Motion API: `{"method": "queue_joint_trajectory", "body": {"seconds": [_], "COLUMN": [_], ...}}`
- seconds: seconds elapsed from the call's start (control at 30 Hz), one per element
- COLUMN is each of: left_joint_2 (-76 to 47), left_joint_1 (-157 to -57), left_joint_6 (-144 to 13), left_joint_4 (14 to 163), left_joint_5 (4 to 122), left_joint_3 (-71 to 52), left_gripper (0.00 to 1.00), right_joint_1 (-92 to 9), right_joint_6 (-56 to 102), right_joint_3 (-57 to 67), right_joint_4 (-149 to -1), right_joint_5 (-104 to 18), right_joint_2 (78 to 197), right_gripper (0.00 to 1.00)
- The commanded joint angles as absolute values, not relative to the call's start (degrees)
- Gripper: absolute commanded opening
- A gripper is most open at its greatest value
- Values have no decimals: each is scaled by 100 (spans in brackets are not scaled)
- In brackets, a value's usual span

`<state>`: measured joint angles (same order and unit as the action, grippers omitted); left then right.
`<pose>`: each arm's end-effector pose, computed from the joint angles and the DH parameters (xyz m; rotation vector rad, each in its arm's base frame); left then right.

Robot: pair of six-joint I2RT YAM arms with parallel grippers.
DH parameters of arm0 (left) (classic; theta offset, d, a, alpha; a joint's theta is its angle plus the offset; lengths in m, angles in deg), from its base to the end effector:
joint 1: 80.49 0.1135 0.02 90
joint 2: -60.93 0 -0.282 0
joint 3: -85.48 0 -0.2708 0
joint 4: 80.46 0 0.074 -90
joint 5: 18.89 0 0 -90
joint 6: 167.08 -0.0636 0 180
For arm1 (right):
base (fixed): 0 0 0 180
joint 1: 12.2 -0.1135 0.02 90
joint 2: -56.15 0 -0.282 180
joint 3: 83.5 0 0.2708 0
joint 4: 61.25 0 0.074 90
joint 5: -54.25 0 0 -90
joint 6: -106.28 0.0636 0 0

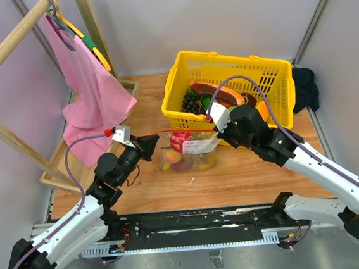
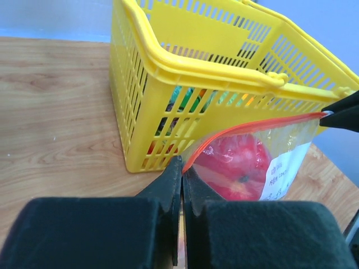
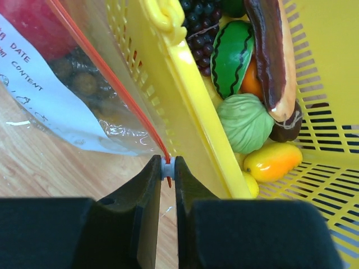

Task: Place the food in the zip-top bag and seal the zipper
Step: Zip the zipper food storage bag at the center of the board, then reset both arms

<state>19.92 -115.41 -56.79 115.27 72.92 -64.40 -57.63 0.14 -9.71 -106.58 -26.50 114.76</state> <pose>0.1735 -0.1187 0.2590 0.1690 1.5233 -0.7513 0.1846 0.1729 0.3564 -0.9862 1.8456 0.1406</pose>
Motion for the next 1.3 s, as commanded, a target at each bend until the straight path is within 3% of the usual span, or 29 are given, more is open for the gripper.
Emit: {"method": "queue_joint_trajectory", "body": {"seconds": [0.0, 0.07, 0.27, 0.5, 0.6, 0.97, 1.27], "left_joint_2": [2001, 2089, 2384, 2503, 2550, 2568, 3106], "left_joint_1": [-11486, -11492, -11494, -11492, -11490, -11492, -11487], "left_joint_6": [-5587, -5502, -5347, -5088, -5018, -4744, -4821], "left_joint_4": [11273, 11076, 10634, 9794, 9610, 8615, 7298], "left_joint_5": [7496, 7538, 7498, 7524, 7509, 7518, 8508], "left_joint_3": [-6053, -6017, -5927, -5462, -5367, -4913, -3822], "left_gripper": [11, 23, 60, 88, 93, 99, 99], "right_joint_1": [-5667, -5661, -5661, -5660, -5659, -5660, -5662], "right_joint_6": [216, 250, 269, 324, 334, 396, 554], "right_joint_3": [-1088, -1149, -1259, -1234, -1271, -1285, -1284], "right_joint_4": [-10280, -10251, -10075, -10063, -10028, -10041, -9937], "right_joint_5": [-2193, -2180, -2349, -2494, -2543, -2705, -977], "right_joint_2": [11512, 11477, 11300, 11110, 11028, 10773, 9807], "right_gripper": [16, 28, 46, 82, 90, 99, 98]}}
